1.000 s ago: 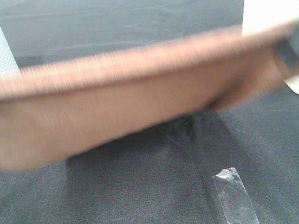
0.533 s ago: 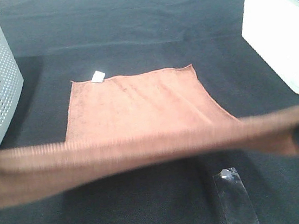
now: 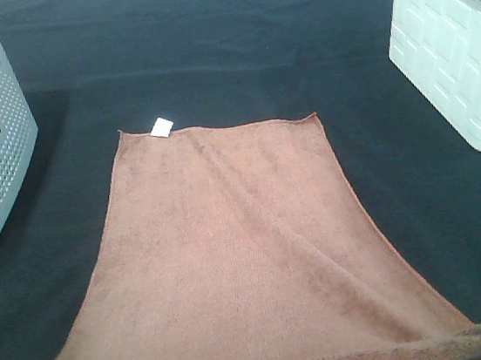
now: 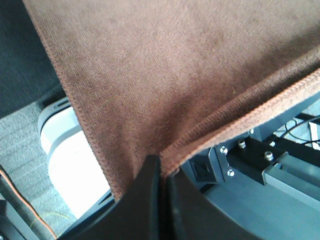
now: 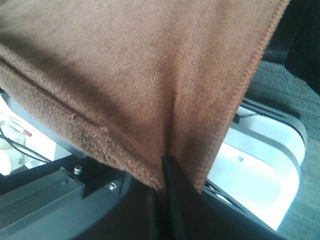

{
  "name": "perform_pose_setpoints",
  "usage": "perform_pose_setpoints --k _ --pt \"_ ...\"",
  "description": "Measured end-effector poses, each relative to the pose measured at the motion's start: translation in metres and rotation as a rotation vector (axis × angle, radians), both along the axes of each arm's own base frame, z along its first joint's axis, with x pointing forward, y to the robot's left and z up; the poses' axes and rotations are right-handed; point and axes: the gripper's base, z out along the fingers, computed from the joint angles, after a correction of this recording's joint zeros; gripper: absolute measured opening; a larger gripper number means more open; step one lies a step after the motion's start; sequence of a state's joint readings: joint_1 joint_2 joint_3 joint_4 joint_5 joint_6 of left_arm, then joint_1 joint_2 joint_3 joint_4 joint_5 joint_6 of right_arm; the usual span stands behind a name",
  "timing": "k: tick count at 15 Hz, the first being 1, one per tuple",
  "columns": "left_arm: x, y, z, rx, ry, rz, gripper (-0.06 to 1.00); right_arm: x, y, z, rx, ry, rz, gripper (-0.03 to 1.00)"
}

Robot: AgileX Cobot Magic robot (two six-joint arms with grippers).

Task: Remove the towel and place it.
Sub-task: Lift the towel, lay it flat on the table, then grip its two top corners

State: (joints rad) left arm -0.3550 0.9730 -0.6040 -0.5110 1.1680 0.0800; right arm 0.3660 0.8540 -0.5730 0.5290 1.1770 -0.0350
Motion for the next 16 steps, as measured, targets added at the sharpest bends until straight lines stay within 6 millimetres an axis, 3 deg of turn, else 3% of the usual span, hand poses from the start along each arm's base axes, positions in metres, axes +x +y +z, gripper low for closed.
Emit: perform_pose_setpoints --k 5,12,16 --pt "0.015 -0.008 -0.019 0.018 0.107 -0.048 0.0 0.021 0.001 -0.022 -0.136 0.12 0.022 0.0" --pt "0.034 -0.017 -0.051 0.055 0.223 -0.109 0.0 0.044 0.008 -0.05 -0.192 0.211 0.06 0.0" --pt "0.029 -0.041 -0.069 0.137 0.194 -0.241 0.0 0.054 0.008 -0.068 -0.239 0.253 0.098 0.0"
